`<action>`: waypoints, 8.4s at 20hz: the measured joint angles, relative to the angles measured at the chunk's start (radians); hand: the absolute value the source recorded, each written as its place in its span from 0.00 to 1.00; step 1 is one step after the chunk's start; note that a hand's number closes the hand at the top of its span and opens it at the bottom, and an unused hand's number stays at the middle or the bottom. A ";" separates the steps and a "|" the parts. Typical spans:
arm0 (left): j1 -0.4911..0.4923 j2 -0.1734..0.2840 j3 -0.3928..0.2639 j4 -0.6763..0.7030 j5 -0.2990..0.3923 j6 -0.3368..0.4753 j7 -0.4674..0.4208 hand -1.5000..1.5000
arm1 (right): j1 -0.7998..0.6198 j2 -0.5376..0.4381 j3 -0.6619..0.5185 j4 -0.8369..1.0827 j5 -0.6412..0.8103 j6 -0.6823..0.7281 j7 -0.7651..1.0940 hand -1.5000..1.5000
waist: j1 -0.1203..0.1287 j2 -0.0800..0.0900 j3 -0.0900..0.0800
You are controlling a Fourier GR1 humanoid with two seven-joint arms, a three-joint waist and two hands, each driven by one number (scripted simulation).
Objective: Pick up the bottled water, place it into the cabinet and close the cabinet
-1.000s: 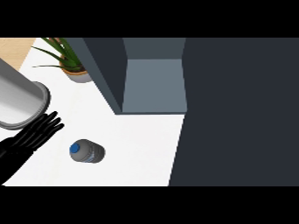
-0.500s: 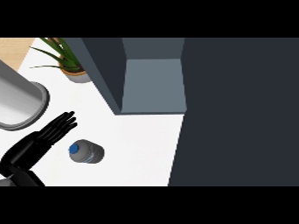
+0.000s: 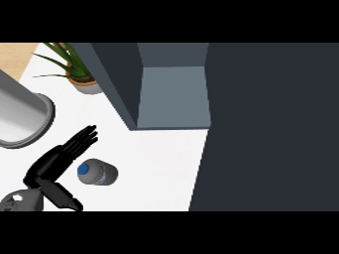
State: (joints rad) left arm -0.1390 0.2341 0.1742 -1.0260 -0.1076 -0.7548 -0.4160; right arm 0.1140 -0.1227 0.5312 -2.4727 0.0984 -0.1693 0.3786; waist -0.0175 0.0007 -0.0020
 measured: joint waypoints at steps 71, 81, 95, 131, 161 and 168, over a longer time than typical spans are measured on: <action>-0.432 -0.234 -0.527 -0.008 0.459 1.145 0.005 1.00 | 0.039 -0.146 0.026 -0.015 -0.030 -0.117 -0.061 0.00 | -0.001 -0.001 0.002; -0.618 -0.234 -0.516 0.189 0.562 1.243 0.043 1.00 | 0.087 -0.184 0.018 -0.022 -0.041 -0.109 -0.100 0.00 | -0.015 0.001 0.002; -0.811 -0.232 -0.477 0.588 0.650 1.333 -0.118 1.00 | 0.171 -0.201 -0.007 -0.014 -0.076 -0.070 -0.212 0.00 | -0.033 0.010 0.002; -1.036 -0.231 -0.386 0.890 0.652 1.182 -0.280 0.00 | 0.194 -0.188 -0.055 -0.004 -0.112 0.010 -0.271 0.00 | -0.055 0.021 0.001; -0.399 -0.136 -0.622 -0.012 0.712 1.003 -0.078 1.00 | 0.185 -0.301 -0.013 -0.012 -0.080 0.077 -0.191 1.00 | 0.042 -0.015 0.002; -0.153 -0.014 -0.651 -0.331 0.691 1.026 -0.035 1.00 | 0.098 -0.273 0.120 -0.013 -0.077 0.085 -0.032 1.00 | 0.039 -0.010 0.001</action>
State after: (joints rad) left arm -0.2918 0.2204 -0.4772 -1.3569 0.5834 0.2716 -0.4505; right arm 0.2116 -0.3959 0.6509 -2.4856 0.0210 -0.0842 0.3463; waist 0.0215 -0.0094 -0.0011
